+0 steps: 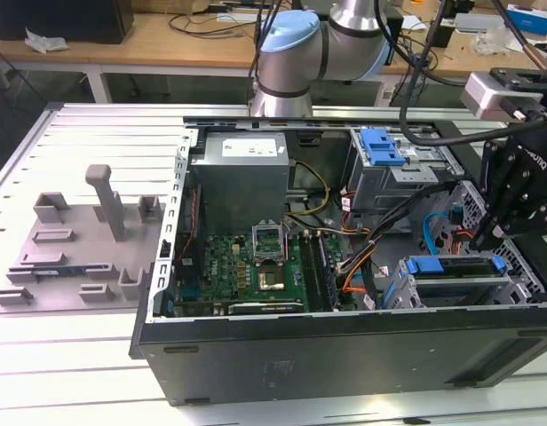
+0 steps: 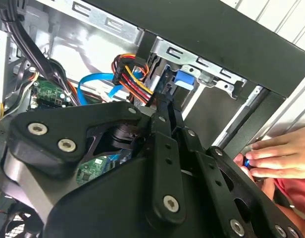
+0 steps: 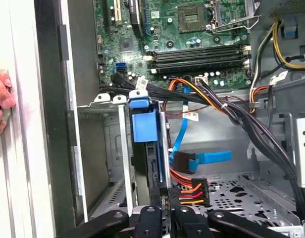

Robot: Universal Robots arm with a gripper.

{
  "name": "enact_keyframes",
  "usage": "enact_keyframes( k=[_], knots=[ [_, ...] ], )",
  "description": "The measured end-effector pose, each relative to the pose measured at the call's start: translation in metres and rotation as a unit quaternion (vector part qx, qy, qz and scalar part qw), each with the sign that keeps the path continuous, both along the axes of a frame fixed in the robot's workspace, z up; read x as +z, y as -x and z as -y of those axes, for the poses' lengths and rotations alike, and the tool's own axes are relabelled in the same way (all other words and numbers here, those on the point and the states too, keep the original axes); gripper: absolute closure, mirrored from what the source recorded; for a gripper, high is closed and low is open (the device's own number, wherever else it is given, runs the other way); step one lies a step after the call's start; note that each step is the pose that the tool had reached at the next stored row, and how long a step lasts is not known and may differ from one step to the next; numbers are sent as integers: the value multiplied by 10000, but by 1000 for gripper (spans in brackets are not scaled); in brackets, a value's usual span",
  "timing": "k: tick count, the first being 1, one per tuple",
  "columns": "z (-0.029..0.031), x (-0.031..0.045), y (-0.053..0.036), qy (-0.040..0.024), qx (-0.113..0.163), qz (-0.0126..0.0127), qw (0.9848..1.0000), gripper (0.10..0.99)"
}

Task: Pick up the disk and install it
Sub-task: 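Insert the first disk wire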

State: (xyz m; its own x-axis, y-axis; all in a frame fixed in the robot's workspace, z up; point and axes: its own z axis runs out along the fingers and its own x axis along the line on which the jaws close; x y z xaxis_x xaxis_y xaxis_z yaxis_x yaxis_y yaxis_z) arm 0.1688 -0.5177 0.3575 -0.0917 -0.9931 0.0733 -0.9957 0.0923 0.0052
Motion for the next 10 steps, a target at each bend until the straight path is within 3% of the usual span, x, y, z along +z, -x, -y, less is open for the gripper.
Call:
enact_keyframes(
  k=[9,10],
  knots=[
    [9,-1,0,-7,66,0,10000,918],
    [9,-4,0,-64,66,0,10000,918]
  ],
)
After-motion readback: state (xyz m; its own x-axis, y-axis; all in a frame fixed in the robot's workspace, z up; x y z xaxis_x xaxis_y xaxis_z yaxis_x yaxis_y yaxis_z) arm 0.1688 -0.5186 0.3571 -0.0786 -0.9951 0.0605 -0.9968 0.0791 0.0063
